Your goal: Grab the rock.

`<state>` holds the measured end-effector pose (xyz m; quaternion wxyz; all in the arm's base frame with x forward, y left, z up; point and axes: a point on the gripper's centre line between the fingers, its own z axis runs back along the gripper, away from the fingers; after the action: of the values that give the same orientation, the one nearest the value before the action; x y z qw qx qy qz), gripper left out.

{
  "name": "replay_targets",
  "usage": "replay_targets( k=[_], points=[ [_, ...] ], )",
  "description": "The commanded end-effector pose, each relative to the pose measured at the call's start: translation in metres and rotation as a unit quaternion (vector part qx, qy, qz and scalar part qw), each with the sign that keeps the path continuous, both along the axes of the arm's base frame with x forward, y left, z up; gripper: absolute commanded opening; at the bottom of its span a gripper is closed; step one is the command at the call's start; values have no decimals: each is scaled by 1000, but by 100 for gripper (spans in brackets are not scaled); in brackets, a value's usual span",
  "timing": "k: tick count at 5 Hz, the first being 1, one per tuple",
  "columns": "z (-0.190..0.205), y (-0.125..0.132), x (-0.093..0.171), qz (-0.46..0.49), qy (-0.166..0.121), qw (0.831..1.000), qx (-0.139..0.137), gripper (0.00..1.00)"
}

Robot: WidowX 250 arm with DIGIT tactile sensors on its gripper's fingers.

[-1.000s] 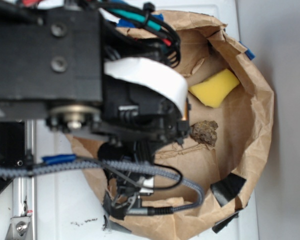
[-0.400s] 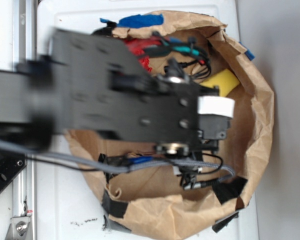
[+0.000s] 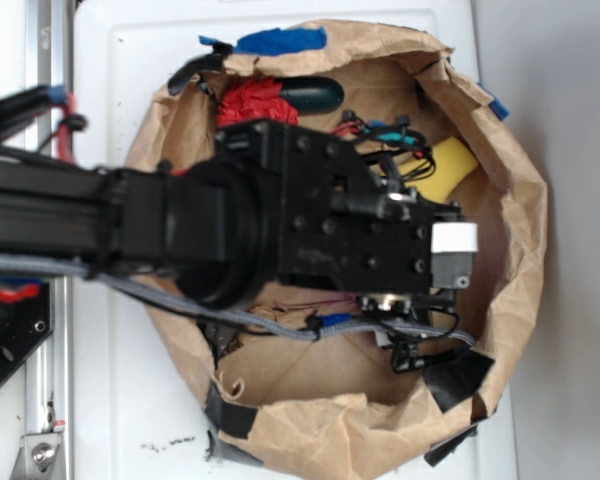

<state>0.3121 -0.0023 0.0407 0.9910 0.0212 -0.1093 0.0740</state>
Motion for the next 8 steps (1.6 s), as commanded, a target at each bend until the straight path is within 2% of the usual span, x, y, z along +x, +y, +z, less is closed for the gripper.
replay_targets(
  k=[1,2,3,4,5,6,7,8],
  points=[
    [14,-12,31,-44,-81,996,-5,100],
    [10,-11,33,-33,-79,996,-6,0],
    [13,-11,30,-37,-81,996,-12,0],
    [24,-7,23,-45,-69,996,-17,0],
    [57,-2,5,-50,-11,998,-27,0],
    [107,7,-21,-39,57,996,-65,0],
    [143,26,-29,-48,112,985,-126,0],
    [161,24,-41,-75,129,975,-165,0]
  ],
)
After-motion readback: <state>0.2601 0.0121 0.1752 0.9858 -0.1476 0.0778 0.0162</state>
